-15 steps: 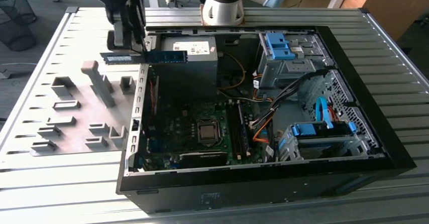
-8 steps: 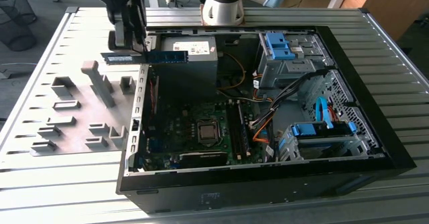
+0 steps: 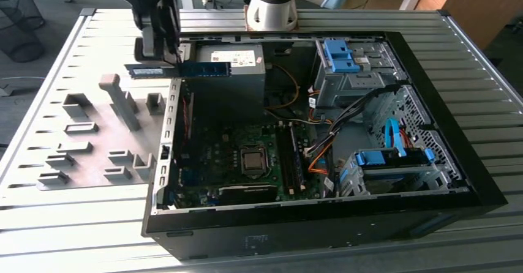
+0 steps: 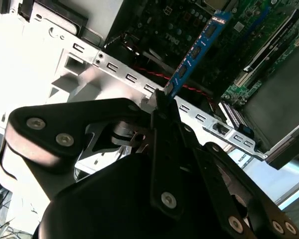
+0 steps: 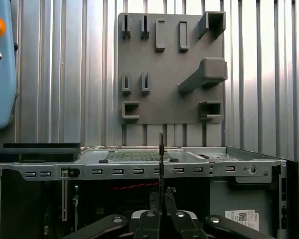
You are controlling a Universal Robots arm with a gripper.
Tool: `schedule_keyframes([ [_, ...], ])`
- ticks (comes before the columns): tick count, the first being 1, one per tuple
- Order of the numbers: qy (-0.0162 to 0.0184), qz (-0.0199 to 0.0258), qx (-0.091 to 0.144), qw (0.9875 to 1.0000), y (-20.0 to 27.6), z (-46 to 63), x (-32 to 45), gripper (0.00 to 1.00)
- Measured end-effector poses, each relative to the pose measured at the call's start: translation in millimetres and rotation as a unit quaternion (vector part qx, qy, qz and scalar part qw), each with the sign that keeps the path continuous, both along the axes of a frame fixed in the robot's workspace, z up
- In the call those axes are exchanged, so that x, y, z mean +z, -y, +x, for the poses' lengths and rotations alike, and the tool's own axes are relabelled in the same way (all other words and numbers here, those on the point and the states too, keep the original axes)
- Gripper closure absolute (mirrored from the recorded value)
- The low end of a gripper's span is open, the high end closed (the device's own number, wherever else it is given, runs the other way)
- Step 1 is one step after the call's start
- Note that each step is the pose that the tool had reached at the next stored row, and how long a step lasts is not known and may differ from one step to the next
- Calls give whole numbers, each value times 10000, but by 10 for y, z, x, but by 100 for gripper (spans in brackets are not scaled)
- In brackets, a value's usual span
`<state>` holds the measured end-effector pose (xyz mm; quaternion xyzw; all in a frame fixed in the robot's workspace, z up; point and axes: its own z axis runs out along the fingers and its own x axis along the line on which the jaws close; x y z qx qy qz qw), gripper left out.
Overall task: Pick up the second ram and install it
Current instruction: 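Pick up the second ram and move it above second insertion slot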
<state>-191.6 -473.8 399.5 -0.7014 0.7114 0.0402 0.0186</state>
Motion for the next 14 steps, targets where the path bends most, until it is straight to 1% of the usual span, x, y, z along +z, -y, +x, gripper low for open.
schedule_keyframes([
  [4,0,0,0,10000,1,119,-1,86],
  [14,0,0,-1,10000,0,575,-7,86],
])
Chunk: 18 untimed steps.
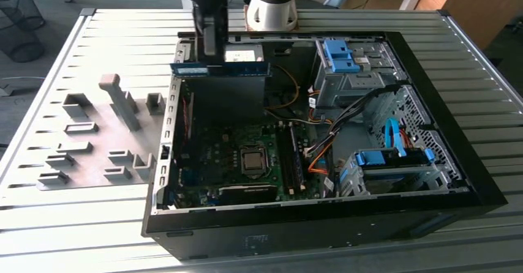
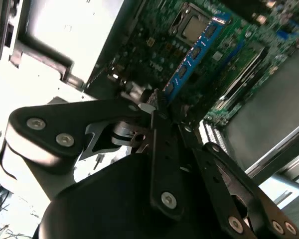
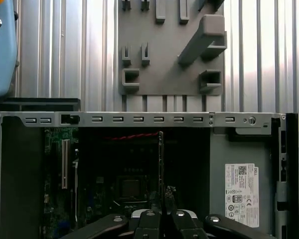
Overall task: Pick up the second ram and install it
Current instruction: 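Pick up the second ram and move it above second insertion slot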
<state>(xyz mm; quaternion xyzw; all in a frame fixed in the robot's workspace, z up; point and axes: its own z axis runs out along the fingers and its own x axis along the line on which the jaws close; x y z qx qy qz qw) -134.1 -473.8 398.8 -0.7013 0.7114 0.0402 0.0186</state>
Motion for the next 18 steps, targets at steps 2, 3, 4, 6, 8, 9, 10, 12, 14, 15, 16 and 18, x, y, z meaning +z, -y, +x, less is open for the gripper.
schedule_keyframes([
  [2,0,0,1,10000,0,90,-1,86],
  [3,0,0,0,10000,0,135,-1,86],
  [4,0,0,0,10000,0,180,-2,86],
  [6,0,0,1,10000,0,274,-3,86],
  [8,0,0,0,10000,0,364,-4,86],
  [9,0,0,1,10000,0,409,-5,86],
  [10,0,0,1,10000,0,455,-6,86],
  [12,0,-1,0,10000,0,535,-6,86],
  [14,0,0,1,10000,1,547,-7,86],
  [15,0,0,0,10000,1,547,-7,86],
  [16,0,0,0,10000,0,548,-7,86],
  [18,0,0,0,10000,-1,582,-7,86],
])
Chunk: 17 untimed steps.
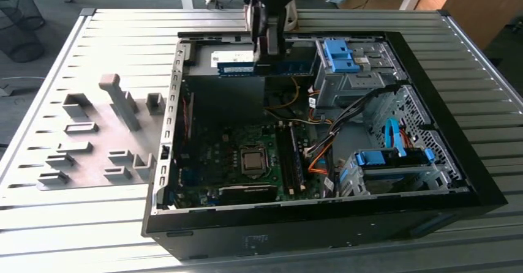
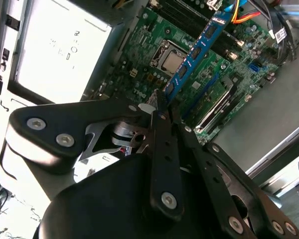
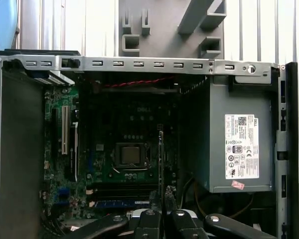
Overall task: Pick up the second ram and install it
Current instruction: 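Pick up the second ram and move it above second insertion slot, then insert the second ram into the second slot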
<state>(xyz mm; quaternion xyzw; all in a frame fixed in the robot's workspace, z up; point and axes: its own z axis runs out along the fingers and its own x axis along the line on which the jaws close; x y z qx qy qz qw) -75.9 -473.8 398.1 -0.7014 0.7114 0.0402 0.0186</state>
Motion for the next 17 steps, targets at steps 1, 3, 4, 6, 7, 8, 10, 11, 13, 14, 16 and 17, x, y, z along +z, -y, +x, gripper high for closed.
schedule_keyframes([
  [1,0,0,0,10000,0,29,-1,86],
  [3,0,0,-1,10000,0,79,-1,86],
  [4,0,0,0,10000,0,85,-1,86],
  [6,0,0,-1,10000,0,85,-1,86],
  [7,0,0,-1,10000,0,85,-1,86],
  [8,0,0,-1,10000,0,87,-1,86],
  [10,0,0,-1,10000,0,88,-1,86],
  [11,0,0,-1,10000,0,88,-1,86],
  [13,0,0,-1,10000,0,89,-1,86],
  [14,0,0,-1,10000,0,89,-1,86],
  [16,0,0,-1,10000,0,90,-1,86],
  [17,0,0,-1,10000,0,90,-1,86],
])
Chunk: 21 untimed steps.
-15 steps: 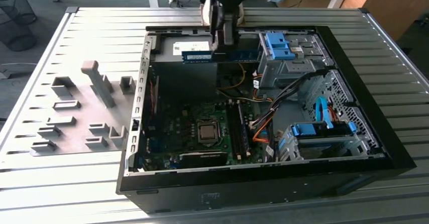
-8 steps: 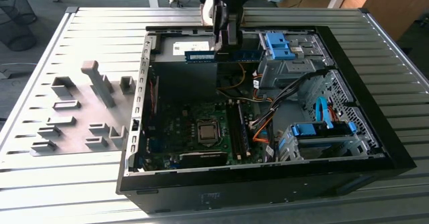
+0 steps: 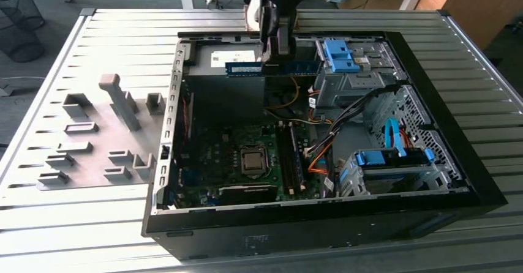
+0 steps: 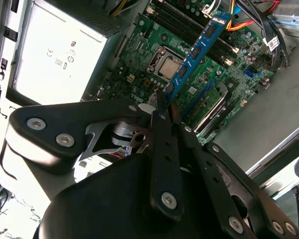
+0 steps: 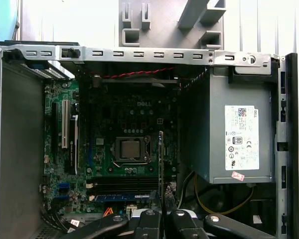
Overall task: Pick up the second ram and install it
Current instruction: 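Insert the second ram into the second slot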
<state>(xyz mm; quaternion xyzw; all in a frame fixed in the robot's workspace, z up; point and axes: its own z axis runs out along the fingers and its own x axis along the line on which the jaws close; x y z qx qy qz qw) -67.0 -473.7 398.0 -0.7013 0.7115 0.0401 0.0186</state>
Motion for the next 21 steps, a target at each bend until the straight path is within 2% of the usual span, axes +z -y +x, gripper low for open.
schedule_keyframes([
  [5,0,-1,-81,10000,0,1,-1,86],
  [8,0,0,-346,9994,0,1,-10,86],
  [11,0,0,-615,9981,0,1,-20,86],
  [13,0,0,-795,9968,0,1,-28,86],
  [17,0,0,-1158,9933,0,1,-43,86],
  [21,0,0,-1522,9883,0,1,-59,86],
])
